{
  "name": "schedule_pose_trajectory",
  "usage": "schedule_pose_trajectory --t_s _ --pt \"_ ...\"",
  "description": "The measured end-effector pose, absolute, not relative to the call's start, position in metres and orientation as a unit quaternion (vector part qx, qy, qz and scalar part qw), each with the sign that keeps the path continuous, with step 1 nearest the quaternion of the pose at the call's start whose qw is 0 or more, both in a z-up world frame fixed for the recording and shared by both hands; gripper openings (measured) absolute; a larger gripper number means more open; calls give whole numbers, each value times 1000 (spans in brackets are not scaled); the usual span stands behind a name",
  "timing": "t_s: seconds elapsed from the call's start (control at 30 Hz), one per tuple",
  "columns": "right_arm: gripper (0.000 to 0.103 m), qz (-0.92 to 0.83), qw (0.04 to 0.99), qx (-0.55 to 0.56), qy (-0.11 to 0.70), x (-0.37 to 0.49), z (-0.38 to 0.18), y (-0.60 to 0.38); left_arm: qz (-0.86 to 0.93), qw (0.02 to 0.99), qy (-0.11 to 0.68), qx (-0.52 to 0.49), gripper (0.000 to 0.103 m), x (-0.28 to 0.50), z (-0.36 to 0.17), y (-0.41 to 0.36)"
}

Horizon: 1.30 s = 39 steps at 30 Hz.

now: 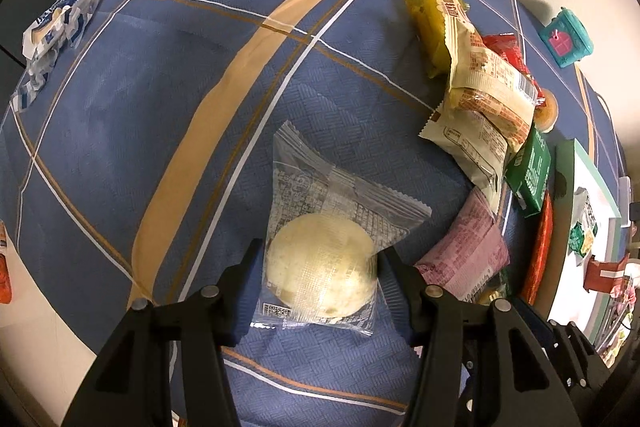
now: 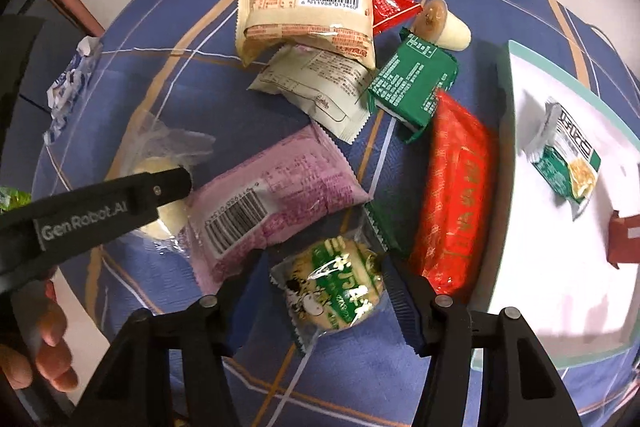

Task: Organize snacks
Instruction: 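Grasp the clear bun bag with the left tool while the right tool grasps the green cookie pack, then carry both packs over the white tray and open both tools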

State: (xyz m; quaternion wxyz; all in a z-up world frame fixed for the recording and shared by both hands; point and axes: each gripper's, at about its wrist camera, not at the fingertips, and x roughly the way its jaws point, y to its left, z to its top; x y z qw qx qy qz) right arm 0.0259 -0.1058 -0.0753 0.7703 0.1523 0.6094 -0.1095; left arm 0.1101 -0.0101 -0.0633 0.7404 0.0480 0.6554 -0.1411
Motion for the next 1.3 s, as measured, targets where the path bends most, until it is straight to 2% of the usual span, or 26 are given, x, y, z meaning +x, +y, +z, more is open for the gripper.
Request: schedule_pose_trajectory --t_s 0.27,0.6,0.73,0.87,1.07,1.3 --pt "64 -90 758 170 623 19 -78 -108 -137 741 655 56 58 105 -58 -9" --pt "65 -104 760 98 634 28 -85 -88 -135 742 653 68 58 102 -57 -17" --pt "58 -120 756 60 640 31 -91 -82 -135 743 652 66 57 104 -61 -20" --pt "53 -121 762 90 630 29 -84 -90 -133 749 647 55 56 106 -55 -17" --pt "52 -114 771 137 611 20 -66 -117 -134 766 628 35 56 108 -36 -13" --pt "52 -120 803 163 561 -5 -18 -136 -139 792 594 18 56 107 -4 -8"
